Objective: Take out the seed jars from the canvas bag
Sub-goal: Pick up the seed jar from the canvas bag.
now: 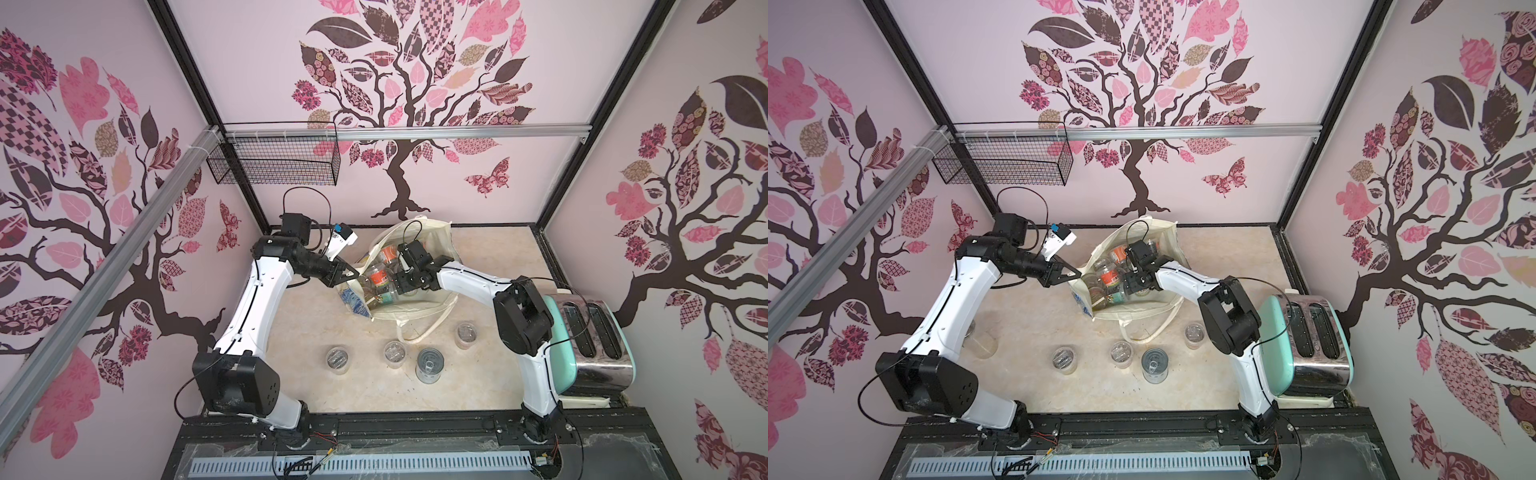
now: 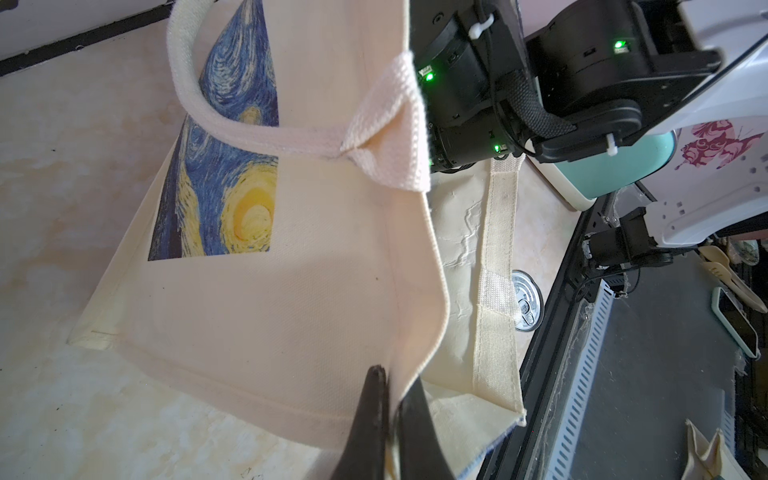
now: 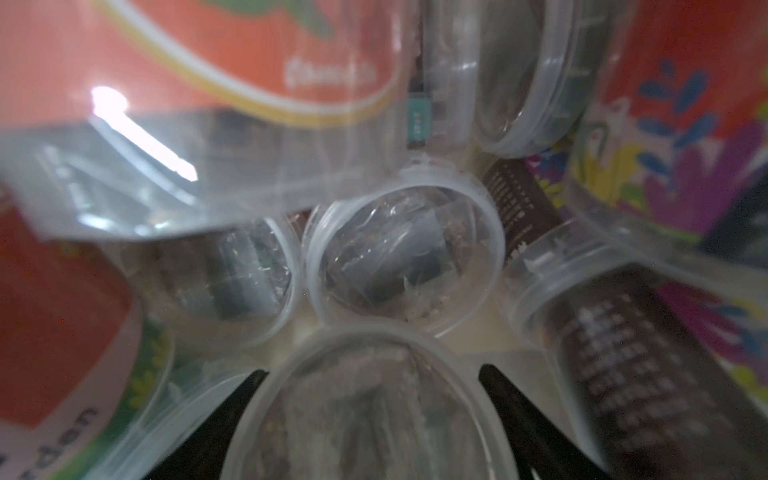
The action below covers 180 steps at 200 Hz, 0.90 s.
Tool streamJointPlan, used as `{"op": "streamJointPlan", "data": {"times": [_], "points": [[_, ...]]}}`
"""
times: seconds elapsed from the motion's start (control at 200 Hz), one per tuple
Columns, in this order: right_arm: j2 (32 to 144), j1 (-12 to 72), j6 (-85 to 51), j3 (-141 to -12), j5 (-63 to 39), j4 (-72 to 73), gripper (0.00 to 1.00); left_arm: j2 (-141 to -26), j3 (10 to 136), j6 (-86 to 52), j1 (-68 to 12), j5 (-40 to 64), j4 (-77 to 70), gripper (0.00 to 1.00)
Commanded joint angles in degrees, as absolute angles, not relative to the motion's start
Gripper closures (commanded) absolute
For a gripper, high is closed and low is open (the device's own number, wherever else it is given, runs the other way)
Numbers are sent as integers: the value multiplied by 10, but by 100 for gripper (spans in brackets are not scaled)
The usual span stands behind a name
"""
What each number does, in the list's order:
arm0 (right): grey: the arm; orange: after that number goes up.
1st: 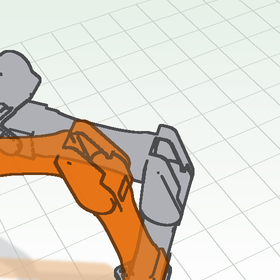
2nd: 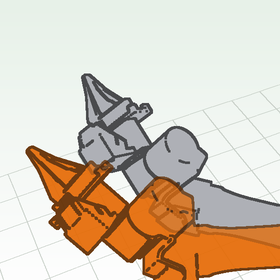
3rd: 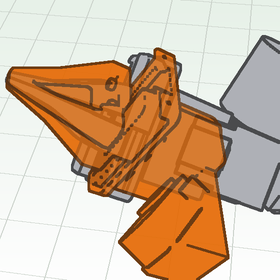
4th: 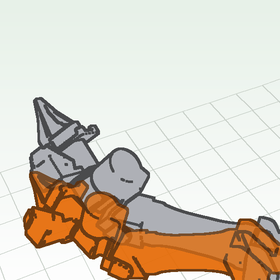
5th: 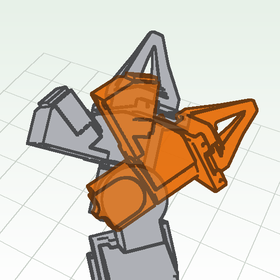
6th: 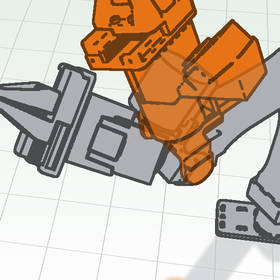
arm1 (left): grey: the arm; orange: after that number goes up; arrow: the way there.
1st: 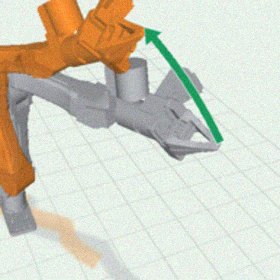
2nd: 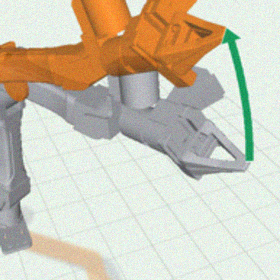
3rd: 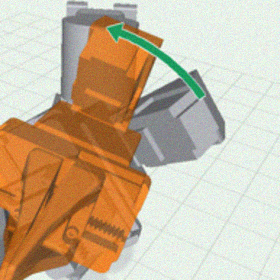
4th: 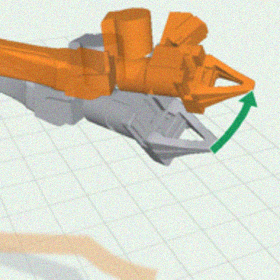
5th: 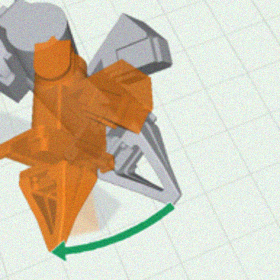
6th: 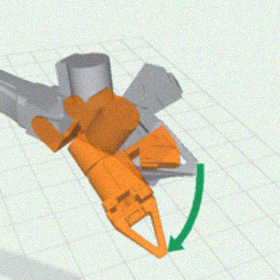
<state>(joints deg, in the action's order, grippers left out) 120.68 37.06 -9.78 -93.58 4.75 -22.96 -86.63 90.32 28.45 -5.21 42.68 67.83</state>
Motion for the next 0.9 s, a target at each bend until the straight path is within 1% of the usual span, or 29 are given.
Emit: {"op": "streamJointPlan", "data": {"times": [0.0, 0.18, 0.285, 0.42, 0.68, 0.895], "points": [[1217, 372, -110, -954, 50, -232, 23, -852, 913, 285, -48, 443, 693, 100], [1161, 372, -110, -896, 54, -159, 29, -852, 910, 283, -46, 447, 689, 100], [1120, 372, -119, -864, 54, -124, 30, -851, 913, 280, -46, 447, 689, 100], [1063, 372, -130, -828, 58, -90, 31, -853, 914, 280, -46, 449, 688, 100], [930, 370, -146, -757, 61, -40, 31, -860, 911, 237, -37, 442, 665, 100], [833, 352, -161, -718, 74, -59, 31, -870, 903, 207, -24, 433, 640, 100]]}}
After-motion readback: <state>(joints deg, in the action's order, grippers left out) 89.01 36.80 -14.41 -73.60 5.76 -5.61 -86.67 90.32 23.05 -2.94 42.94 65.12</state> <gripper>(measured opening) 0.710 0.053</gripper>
